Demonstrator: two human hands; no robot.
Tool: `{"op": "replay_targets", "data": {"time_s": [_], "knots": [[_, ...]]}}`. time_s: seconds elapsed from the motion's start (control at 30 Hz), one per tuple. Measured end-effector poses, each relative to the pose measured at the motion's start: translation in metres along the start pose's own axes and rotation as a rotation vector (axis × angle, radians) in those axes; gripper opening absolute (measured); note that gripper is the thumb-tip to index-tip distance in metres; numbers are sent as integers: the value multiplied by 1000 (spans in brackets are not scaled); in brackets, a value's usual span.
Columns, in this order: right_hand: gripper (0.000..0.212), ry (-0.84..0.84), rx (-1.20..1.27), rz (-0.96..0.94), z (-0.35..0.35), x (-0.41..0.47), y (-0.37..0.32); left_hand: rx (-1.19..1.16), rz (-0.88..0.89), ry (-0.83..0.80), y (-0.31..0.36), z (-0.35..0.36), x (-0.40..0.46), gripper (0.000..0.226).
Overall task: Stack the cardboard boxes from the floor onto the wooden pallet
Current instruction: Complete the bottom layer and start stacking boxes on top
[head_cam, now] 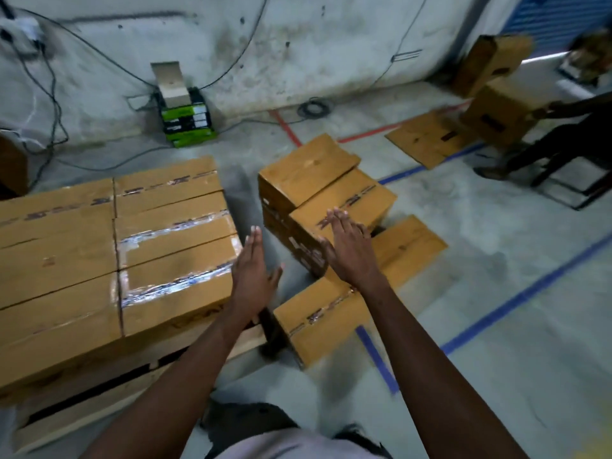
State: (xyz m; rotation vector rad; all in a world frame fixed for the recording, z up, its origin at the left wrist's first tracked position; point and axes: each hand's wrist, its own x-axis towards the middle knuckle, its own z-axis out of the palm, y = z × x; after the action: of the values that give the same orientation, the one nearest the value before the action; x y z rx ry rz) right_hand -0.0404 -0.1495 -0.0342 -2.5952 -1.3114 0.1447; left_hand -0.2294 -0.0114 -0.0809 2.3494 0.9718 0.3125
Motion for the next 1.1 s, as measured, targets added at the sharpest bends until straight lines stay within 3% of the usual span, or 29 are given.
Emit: {"op": "replay_targets", "data": {"time_s": [0.17,0.43,0.73,1.1], "knots": [[66,4,-32,35,-41,-53,100,-33,58,72,109,48,-8,95],[65,21,-20,88,-87,-106,219,-43,89,-65,229,110,-30,97],[68,31,4,164,-98,-104,303,-49,30,-105,254,165,-1,97],[70,-32,-12,123,-89,3,383,-98,-73,-75,268,223,80,97]]}}
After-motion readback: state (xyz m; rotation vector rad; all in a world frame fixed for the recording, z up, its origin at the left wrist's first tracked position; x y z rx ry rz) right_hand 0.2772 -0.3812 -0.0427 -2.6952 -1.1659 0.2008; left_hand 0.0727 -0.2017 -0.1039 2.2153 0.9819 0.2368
